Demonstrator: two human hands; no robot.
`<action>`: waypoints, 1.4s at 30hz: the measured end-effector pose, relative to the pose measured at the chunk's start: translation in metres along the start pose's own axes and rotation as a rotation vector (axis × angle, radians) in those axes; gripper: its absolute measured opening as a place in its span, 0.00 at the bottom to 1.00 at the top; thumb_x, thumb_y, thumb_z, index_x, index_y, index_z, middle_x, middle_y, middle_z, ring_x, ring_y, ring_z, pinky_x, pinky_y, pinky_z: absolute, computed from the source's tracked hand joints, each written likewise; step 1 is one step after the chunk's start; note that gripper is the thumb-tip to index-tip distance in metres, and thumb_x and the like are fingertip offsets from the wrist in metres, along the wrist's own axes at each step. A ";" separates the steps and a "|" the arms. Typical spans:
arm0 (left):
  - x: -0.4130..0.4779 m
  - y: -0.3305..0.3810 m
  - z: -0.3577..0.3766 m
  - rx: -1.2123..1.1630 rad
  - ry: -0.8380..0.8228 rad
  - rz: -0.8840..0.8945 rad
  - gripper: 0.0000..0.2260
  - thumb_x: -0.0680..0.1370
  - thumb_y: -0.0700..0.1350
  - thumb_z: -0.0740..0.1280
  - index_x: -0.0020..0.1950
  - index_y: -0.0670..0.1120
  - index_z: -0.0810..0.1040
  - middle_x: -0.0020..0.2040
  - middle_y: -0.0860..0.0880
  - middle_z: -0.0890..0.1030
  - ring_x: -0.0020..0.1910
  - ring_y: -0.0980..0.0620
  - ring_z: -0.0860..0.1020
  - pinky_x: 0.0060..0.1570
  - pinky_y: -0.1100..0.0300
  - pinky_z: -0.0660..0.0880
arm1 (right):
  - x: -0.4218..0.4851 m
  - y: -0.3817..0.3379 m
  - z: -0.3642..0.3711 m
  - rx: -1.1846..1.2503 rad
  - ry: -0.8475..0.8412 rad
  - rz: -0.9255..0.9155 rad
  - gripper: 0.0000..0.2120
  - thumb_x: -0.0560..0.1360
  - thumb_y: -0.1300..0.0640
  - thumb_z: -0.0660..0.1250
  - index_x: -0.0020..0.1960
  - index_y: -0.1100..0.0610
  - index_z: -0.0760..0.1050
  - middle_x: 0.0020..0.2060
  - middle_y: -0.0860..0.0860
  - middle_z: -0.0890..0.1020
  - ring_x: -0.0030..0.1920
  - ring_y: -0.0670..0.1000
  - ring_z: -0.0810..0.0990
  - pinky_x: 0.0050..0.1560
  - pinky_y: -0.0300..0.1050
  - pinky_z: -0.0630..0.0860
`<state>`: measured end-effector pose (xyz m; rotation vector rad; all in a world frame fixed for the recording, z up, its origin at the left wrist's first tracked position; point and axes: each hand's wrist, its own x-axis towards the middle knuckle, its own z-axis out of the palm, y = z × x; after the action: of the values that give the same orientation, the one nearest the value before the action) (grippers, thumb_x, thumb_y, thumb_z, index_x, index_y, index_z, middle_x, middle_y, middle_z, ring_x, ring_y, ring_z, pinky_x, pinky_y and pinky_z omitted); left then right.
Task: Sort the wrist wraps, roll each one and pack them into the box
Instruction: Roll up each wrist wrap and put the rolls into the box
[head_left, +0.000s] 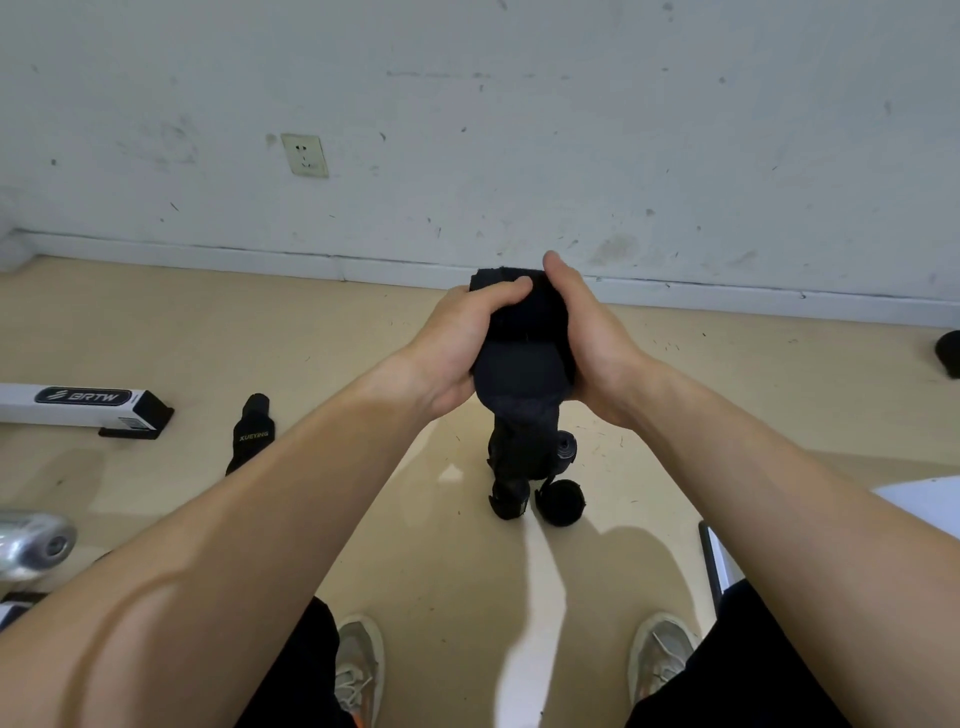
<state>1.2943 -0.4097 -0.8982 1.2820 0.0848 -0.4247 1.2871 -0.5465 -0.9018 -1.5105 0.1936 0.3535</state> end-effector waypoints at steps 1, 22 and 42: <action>0.001 0.001 0.000 0.010 -0.002 0.013 0.17 0.83 0.46 0.68 0.68 0.38 0.78 0.62 0.38 0.84 0.60 0.40 0.84 0.58 0.47 0.82 | 0.000 -0.001 -0.002 -0.006 -0.005 0.004 0.31 0.74 0.26 0.57 0.65 0.46 0.77 0.55 0.47 0.86 0.55 0.53 0.86 0.58 0.61 0.81; -0.004 0.024 -0.022 0.008 0.131 -0.040 0.16 0.84 0.51 0.65 0.66 0.43 0.81 0.54 0.43 0.87 0.48 0.44 0.87 0.46 0.56 0.83 | -0.015 -0.014 -0.019 -0.567 0.065 -0.497 0.14 0.83 0.50 0.62 0.68 0.42 0.70 0.48 0.46 0.78 0.41 0.45 0.77 0.42 0.38 0.75; -0.001 0.022 -0.017 -0.053 0.150 -0.099 0.11 0.80 0.40 0.65 0.60 0.42 0.82 0.61 0.39 0.82 0.46 0.43 0.86 0.51 0.51 0.84 | -0.015 -0.013 -0.011 -0.544 0.130 -0.640 0.10 0.75 0.57 0.74 0.42 0.43 0.78 0.46 0.47 0.75 0.36 0.40 0.70 0.41 0.30 0.67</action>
<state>1.3041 -0.3886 -0.8827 1.2600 0.2852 -0.4086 1.2784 -0.5593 -0.8849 -2.0326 -0.3115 -0.2290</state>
